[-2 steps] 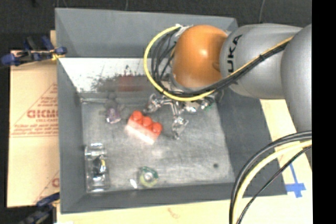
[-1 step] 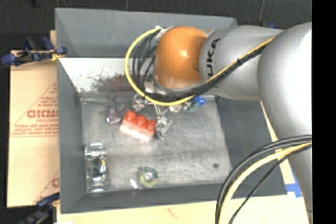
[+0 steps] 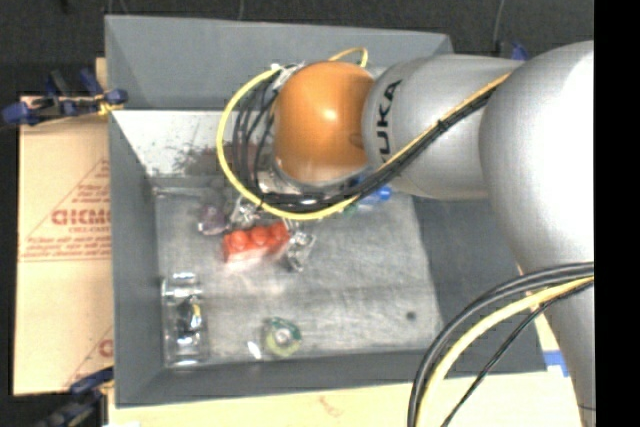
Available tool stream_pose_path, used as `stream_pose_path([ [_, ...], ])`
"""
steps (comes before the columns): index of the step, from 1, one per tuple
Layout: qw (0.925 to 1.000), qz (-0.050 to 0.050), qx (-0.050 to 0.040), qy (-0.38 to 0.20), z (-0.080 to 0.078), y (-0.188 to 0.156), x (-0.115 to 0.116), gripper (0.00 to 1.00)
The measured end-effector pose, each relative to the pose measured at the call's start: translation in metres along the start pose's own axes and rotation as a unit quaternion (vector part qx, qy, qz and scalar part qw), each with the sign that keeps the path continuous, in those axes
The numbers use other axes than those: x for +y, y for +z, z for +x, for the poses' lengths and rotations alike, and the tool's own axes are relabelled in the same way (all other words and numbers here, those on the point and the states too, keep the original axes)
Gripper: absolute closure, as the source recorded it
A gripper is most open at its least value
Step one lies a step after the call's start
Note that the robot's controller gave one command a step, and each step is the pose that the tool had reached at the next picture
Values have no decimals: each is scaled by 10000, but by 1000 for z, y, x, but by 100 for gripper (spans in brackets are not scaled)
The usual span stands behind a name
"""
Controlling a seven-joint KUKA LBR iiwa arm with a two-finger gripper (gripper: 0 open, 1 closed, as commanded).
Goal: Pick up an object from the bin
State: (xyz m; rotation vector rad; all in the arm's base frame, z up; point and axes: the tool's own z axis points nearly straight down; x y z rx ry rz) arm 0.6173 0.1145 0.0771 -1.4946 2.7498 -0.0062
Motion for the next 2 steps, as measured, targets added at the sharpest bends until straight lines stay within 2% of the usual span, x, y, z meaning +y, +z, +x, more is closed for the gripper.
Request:
stream_pose_path([
  [1,10000,7,-26,17,-2,-3,-1,100],
  [2,9990,5,-3,-437,2,-140,-17,100],
])
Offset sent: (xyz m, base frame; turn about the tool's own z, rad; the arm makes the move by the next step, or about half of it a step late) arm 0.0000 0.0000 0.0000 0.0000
